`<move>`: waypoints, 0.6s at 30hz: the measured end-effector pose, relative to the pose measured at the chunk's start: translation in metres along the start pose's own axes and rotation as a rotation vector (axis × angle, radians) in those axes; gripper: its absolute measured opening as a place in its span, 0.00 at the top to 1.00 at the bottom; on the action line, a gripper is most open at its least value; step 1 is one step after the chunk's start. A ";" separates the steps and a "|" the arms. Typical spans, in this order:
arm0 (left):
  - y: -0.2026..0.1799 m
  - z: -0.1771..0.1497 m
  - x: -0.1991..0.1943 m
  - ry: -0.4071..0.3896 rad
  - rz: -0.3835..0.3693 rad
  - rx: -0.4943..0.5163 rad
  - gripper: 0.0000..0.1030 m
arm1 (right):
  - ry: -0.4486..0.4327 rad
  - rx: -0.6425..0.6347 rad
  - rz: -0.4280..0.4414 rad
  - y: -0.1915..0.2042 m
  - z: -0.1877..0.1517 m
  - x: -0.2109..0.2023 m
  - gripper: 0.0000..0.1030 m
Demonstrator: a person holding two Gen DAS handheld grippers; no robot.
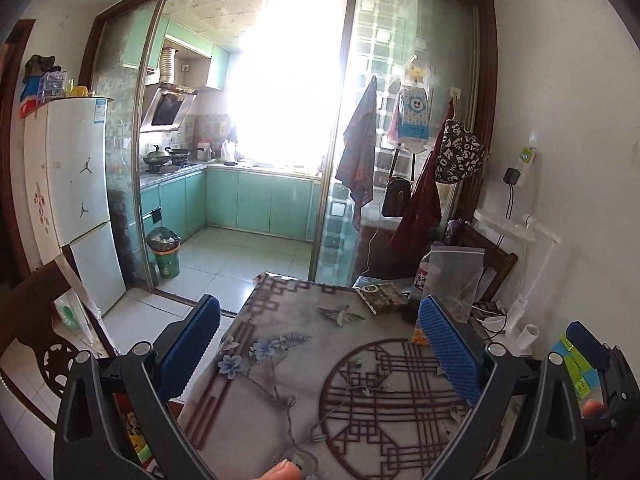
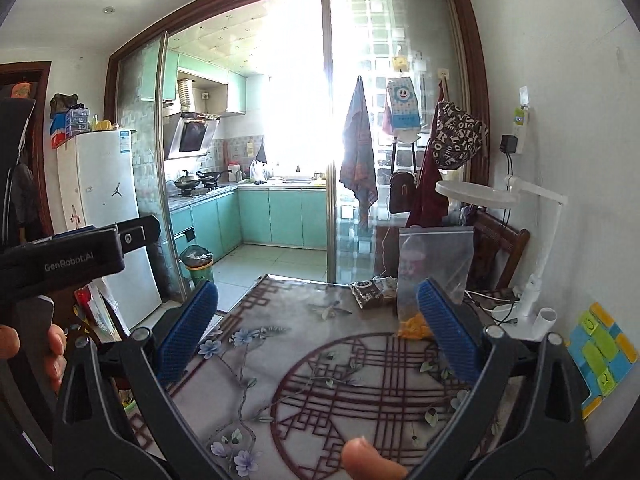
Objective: Collect trash
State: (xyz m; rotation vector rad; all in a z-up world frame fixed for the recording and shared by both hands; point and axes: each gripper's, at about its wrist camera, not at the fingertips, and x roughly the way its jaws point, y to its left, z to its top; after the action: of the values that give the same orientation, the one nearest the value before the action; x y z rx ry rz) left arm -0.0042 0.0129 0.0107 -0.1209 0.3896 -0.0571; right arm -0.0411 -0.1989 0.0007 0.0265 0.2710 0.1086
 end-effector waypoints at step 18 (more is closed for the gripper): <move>0.003 0.001 -0.004 0.007 0.089 -0.013 0.07 | 0.052 0.028 -0.012 -0.014 -0.010 0.015 0.04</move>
State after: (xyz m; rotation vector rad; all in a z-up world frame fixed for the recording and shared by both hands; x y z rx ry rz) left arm -0.0068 0.0162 0.0129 -0.1163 0.4015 0.0325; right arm -0.0284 -0.2109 -0.0138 0.0497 0.3247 0.0935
